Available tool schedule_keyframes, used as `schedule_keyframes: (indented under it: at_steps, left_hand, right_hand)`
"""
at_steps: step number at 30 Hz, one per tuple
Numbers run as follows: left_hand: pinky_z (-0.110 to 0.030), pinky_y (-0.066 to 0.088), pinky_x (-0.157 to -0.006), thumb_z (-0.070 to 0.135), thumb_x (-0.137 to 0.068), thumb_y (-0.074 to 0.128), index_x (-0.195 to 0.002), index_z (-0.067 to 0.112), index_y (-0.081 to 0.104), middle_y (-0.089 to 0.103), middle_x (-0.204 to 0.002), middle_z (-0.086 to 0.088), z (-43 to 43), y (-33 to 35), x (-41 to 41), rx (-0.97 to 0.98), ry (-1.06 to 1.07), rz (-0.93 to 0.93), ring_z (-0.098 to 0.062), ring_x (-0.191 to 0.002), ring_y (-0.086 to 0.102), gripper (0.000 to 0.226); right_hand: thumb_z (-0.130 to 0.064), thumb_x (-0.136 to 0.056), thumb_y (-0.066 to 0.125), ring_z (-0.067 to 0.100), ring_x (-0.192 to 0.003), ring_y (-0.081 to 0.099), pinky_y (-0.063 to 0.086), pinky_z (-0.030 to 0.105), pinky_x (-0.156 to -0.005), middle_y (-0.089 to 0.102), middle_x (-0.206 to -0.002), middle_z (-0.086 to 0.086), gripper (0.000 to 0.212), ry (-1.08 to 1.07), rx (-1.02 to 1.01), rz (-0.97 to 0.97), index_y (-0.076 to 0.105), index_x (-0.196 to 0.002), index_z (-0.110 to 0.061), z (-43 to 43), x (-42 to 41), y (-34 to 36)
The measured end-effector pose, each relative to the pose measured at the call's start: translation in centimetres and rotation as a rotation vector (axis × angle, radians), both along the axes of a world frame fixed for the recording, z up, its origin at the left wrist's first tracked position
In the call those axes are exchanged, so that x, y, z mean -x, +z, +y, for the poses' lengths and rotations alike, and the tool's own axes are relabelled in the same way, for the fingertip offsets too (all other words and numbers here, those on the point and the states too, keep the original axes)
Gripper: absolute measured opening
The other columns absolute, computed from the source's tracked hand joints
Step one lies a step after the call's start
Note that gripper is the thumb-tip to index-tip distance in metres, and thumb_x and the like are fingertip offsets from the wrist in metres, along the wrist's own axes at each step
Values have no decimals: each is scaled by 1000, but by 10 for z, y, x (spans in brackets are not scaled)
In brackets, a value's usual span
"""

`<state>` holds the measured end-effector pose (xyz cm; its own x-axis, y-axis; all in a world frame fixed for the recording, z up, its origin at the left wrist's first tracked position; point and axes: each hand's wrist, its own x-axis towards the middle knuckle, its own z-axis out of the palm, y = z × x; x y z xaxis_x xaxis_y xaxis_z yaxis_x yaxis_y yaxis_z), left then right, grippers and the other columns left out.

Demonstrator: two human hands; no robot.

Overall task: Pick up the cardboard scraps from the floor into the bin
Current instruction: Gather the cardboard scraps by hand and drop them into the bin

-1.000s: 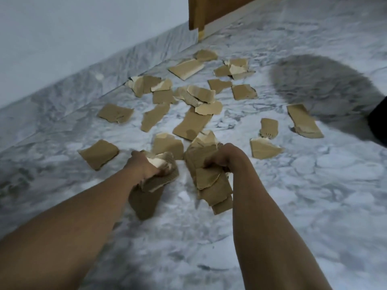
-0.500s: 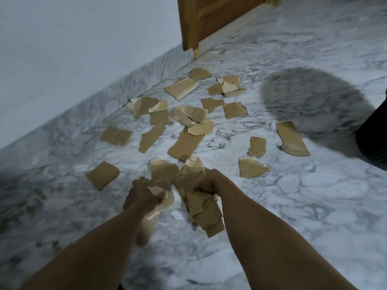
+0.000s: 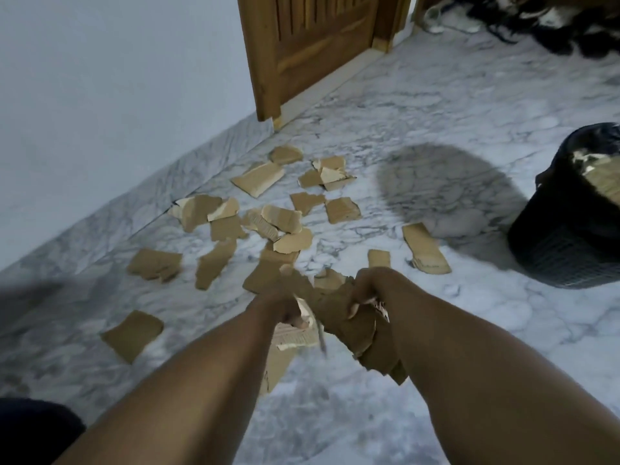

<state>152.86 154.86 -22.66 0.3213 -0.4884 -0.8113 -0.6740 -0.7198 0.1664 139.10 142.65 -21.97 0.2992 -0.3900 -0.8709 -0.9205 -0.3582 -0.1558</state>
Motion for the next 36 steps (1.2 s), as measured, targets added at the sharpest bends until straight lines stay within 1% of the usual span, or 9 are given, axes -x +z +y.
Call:
schedule_keyframes:
  at_steps: [3,7,10,16,22,26,30,33,36]
  left_hand:
    - [-35,39,-97,19,-101,55,-147,-5,34,37,-152,-17,-37,43,10,-132,-134,116,-31,-139,38,56]
    - [-35,36,-105,24,-100,55,-146,-5,36,35,-154,-10,-76,73,13,-117,-232,117,-30,-141,37,57]
    - [-36,39,-96,30,-98,59,-148,-1,36,34,-155,-15,-109,104,19,43,-252,128,-32,-140,38,63]
    - [-29,48,-79,34,-83,78,-134,4,45,49,-117,-7,-178,167,69,522,-159,235,-24,-103,53,68]
    - [-34,49,-83,25,-90,66,-149,8,21,45,-140,-16,-241,197,192,832,133,446,-33,-120,51,76]
    - [-30,41,-77,14,-95,57,-145,8,18,41,-144,-12,-281,219,286,959,199,531,-30,-124,47,64]
    - [-31,43,-86,10,-98,48,-142,12,20,34,-152,-6,-315,229,363,1090,234,618,-26,-126,45,52]
    - [-33,45,-83,16,-99,49,-144,14,19,36,-150,-8,-336,215,400,1034,267,589,-29,-121,48,54]
    - [-40,48,-92,25,-93,59,-151,7,10,32,-150,-15,-355,178,409,809,70,291,-34,-125,43,78]
  right_hand:
    - [-46,-82,77,36,-114,60,49,46,-101,55,-137,15,84,-42,6,87,43,-145,-3,-35,9,36]
    - [-39,-82,78,32,-87,63,54,40,-81,63,-107,14,72,-161,149,15,49,-136,-1,-60,34,93]
    - [-30,-89,74,34,-87,59,48,39,-68,59,-118,19,64,-330,269,-66,42,-136,0,-74,62,137]
    - [-25,-80,82,27,-63,51,45,36,-63,53,-70,16,42,-685,530,-170,58,-96,6,-102,141,214]
    - [-18,-94,64,25,-101,60,56,32,-77,60,-111,8,42,-1041,815,-582,52,-130,-1,-134,245,230]
    - [-7,-90,59,19,-75,59,54,33,-57,58,-84,2,32,-1301,961,-827,59,-122,-5,-151,319,227]
    - [-6,-80,58,23,-94,66,59,45,-85,68,-100,7,37,-1377,1196,-1018,65,-116,-9,-171,369,223]
    - [-9,-75,57,25,-101,64,57,40,-88,64,-102,3,38,-1460,1206,-1065,57,-113,-14,-194,392,208]
    - [-16,-85,65,30,-116,56,50,39,-93,53,-118,6,52,-1496,1056,-954,38,-130,-12,-210,404,188]
